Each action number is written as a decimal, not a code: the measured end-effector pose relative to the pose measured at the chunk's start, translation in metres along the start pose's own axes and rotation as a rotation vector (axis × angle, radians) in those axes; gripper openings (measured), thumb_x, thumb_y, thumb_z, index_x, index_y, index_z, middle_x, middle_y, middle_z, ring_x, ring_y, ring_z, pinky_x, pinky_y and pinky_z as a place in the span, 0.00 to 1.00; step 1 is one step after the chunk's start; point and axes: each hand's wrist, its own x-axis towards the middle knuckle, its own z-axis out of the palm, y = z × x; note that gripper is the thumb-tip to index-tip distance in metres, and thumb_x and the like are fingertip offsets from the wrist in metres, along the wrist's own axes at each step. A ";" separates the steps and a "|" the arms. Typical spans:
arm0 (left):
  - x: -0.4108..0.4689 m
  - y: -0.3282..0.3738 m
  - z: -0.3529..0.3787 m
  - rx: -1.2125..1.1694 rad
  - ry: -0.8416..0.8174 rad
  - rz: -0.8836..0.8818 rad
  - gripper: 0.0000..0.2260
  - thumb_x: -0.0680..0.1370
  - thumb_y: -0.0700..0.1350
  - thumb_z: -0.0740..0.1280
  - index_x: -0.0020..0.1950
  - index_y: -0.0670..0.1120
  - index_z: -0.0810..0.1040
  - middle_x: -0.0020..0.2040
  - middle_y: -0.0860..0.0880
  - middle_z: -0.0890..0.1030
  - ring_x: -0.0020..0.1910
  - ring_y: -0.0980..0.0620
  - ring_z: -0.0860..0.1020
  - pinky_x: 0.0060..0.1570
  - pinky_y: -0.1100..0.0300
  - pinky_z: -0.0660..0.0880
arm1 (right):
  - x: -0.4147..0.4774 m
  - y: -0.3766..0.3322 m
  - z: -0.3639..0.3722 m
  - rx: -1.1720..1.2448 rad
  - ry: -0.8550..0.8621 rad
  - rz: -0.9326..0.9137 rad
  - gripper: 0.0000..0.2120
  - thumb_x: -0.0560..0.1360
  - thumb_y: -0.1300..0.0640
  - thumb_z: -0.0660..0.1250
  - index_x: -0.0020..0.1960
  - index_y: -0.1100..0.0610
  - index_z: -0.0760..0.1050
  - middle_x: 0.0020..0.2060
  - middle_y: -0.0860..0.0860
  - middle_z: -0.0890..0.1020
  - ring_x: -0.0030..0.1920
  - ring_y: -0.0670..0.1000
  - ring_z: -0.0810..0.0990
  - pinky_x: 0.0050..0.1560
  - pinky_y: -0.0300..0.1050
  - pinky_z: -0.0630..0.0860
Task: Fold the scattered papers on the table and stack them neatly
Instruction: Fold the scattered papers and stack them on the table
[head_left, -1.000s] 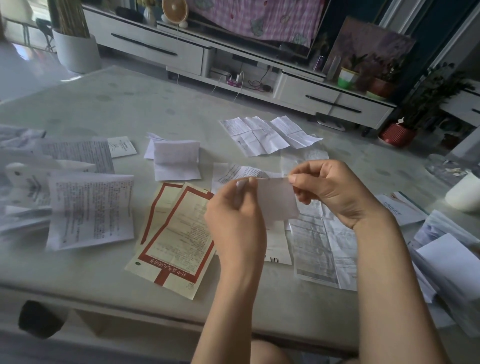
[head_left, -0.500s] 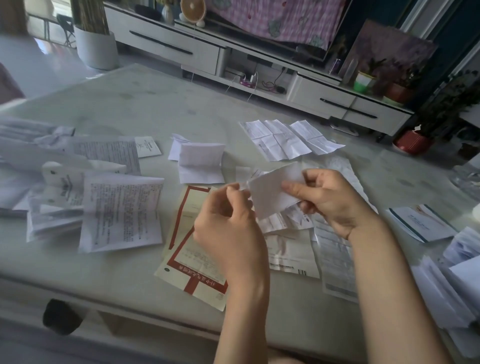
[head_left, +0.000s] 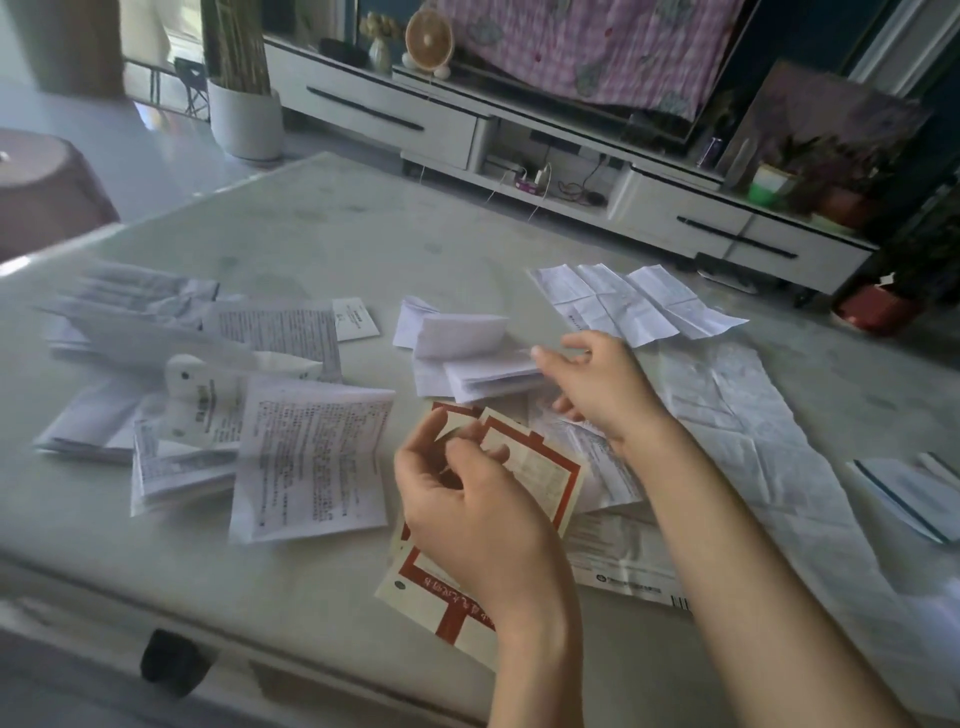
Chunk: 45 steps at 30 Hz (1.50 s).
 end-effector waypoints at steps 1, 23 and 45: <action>-0.001 0.000 0.000 -0.006 -0.005 -0.006 0.12 0.77 0.35 0.57 0.46 0.51 0.75 0.40 0.51 0.80 0.35 0.55 0.77 0.38 0.60 0.73 | -0.005 0.002 -0.006 -0.051 0.039 -0.055 0.16 0.75 0.52 0.66 0.60 0.56 0.70 0.40 0.47 0.75 0.35 0.46 0.76 0.39 0.39 0.72; -0.026 -0.009 0.008 0.239 -0.277 -0.008 0.22 0.76 0.43 0.67 0.68 0.47 0.65 0.66 0.49 0.69 0.64 0.52 0.71 0.59 0.60 0.68 | -0.059 0.042 -0.101 0.689 -0.186 -0.007 0.09 0.74 0.66 0.64 0.54 0.63 0.75 0.40 0.54 0.83 0.39 0.50 0.83 0.39 0.45 0.82; -0.046 -0.010 0.013 0.170 -0.916 -0.264 0.10 0.81 0.41 0.58 0.49 0.44 0.79 0.41 0.47 0.83 0.44 0.50 0.81 0.49 0.53 0.78 | -0.090 0.046 -0.092 0.339 0.104 -0.087 0.07 0.72 0.56 0.71 0.49 0.54 0.75 0.40 0.49 0.77 0.39 0.47 0.75 0.40 0.38 0.72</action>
